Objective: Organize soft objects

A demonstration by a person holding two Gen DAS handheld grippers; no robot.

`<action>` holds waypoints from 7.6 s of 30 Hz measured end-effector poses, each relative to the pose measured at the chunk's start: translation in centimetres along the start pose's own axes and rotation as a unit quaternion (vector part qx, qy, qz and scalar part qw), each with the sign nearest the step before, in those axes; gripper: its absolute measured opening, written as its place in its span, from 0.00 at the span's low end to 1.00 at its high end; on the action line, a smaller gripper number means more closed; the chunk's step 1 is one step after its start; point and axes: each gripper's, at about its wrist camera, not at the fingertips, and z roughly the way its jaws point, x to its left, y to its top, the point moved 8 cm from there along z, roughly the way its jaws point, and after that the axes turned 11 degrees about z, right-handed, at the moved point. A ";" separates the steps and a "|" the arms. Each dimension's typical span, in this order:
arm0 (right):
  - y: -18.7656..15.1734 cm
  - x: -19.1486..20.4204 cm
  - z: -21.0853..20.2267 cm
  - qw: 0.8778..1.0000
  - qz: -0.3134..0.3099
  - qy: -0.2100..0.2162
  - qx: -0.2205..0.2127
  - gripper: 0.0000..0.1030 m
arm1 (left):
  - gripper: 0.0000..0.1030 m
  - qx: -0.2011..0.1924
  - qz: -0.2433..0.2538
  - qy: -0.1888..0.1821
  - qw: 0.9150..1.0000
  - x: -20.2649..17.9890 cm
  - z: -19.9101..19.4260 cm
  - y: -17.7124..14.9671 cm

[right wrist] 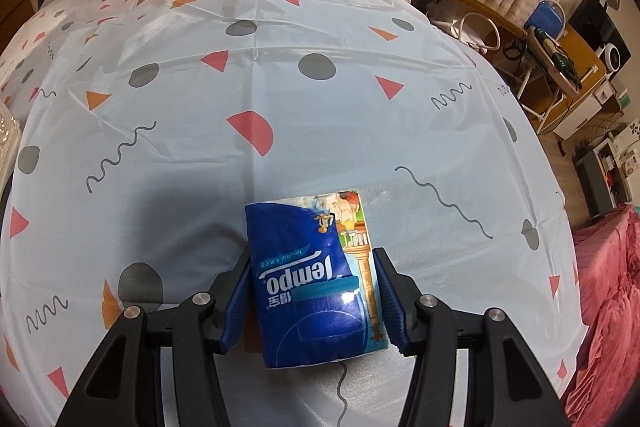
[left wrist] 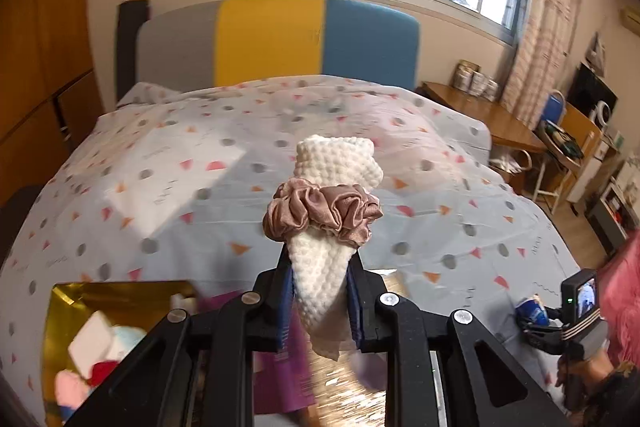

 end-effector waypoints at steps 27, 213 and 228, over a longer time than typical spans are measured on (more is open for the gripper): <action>-0.5 0.8 -0.5 0.999 -0.023 -0.041 -0.006 0.53 | 0.23 0.011 -0.136 0.173 0.975 19.5 -10.6 -19.1; -13.1 33.5 -25.4 0.958 -0.061 0.184 -0.212 0.66 | 1.00 -0.019 -0.108 0.142 0.984 12.0 -13.2 -22.0; -12.3 30.5 -25.9 0.957 -0.031 0.184 -0.221 0.66 | 1.00 -0.027 -0.083 0.166 0.982 10.7 -14.1 -21.1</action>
